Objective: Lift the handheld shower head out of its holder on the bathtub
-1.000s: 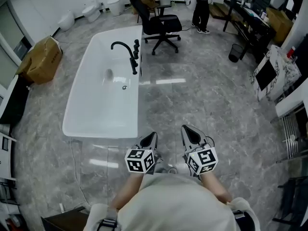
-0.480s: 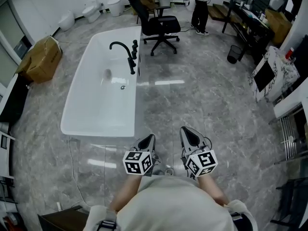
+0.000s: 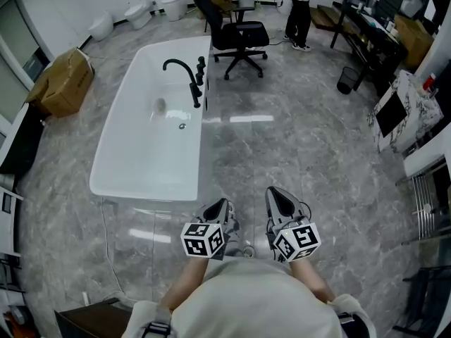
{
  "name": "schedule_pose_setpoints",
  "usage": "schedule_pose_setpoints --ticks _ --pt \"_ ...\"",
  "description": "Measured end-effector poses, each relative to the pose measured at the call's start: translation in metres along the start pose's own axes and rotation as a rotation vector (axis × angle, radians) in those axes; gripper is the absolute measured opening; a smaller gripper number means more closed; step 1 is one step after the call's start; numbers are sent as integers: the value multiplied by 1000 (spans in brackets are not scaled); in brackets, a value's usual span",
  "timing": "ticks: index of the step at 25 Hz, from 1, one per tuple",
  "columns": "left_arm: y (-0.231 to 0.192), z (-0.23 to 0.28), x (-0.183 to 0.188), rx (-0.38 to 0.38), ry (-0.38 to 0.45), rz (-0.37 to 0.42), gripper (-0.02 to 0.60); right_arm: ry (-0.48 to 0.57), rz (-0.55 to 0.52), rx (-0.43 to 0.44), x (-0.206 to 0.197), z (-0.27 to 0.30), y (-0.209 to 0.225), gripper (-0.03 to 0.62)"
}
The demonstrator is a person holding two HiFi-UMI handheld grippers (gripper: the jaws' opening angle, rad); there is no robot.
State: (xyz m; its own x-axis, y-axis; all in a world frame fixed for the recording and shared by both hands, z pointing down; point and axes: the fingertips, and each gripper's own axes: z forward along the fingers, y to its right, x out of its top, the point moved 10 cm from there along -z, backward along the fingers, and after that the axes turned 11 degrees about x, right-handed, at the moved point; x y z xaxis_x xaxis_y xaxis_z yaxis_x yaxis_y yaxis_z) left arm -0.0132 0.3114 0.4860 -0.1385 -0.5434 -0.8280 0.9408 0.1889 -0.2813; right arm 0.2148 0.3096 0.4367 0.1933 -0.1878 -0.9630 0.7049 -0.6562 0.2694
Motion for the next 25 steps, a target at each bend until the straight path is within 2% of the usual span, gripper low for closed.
schedule_pose_setpoints --ticks 12,25 --pt "-19 73 34 -20 -11 -12 20 -57 -19 -12 10 52 53 20" --pt "-65 163 118 -46 -9 -19 20 -91 -58 -3 44 165 108 20"
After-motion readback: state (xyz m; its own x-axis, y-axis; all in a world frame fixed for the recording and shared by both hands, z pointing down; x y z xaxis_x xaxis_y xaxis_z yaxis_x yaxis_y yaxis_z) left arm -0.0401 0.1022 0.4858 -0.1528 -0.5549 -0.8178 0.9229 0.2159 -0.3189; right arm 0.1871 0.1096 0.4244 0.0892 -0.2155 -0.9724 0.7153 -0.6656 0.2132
